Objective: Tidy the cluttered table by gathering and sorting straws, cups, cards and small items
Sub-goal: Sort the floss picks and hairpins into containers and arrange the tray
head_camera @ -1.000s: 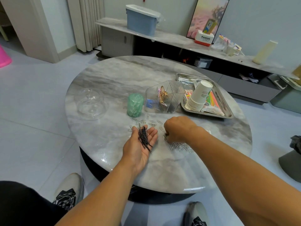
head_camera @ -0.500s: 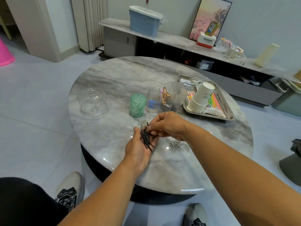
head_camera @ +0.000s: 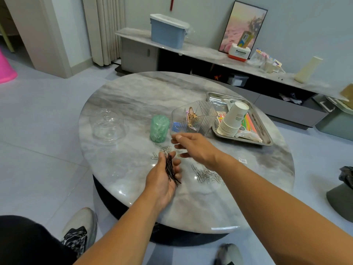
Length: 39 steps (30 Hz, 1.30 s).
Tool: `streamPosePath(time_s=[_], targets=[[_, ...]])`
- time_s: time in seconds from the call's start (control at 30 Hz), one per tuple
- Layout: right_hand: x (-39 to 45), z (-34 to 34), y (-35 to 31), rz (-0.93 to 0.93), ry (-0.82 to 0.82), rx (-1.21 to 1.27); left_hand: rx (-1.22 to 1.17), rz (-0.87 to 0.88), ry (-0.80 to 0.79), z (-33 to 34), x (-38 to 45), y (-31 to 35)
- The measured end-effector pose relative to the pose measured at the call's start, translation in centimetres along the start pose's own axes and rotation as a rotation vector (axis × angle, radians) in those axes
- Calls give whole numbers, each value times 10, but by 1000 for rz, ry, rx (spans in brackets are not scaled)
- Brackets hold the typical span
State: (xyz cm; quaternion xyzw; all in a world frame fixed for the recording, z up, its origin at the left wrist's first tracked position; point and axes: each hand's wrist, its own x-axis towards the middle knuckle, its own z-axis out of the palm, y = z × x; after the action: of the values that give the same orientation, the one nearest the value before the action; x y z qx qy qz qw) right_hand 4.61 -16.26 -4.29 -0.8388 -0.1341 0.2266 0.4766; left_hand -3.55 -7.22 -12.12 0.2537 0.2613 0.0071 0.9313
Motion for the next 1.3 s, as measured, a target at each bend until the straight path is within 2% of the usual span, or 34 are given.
streamPosePath(time_s=[0.13,0.27,0.37,0.5,0.57,0.7,0.9,1.03,1.2,1.27,1.3], targets=[[-1,13,1,15,-118,-165,31,-49,-6,0,2,4],[1,2,-1,-8,-133,-229,86,-124,-12,12,-1,10],[3,-10,-10,-16,5,1,104,-220,-41,42,-1,22],[11,-44,-23,-33,386,322,136,-325,-90,102,11,57],[13,-64,-24,35,492,540,178,-341,-104,134,19,72],[13,-87,-27,73,456,981,136,-330,-106,182,39,88],[25,-92,-33,96,582,1222,307,-302,-119,222,67,90],[32,-101,-32,86,574,1299,385,-375,-78,231,88,86],[40,-111,-20,169,567,1299,550,-388,-49,233,107,86],[40,-112,-18,177,557,1311,517,-379,-32,236,112,93],[40,-113,-18,178,555,1311,434,-366,29,237,116,95]])
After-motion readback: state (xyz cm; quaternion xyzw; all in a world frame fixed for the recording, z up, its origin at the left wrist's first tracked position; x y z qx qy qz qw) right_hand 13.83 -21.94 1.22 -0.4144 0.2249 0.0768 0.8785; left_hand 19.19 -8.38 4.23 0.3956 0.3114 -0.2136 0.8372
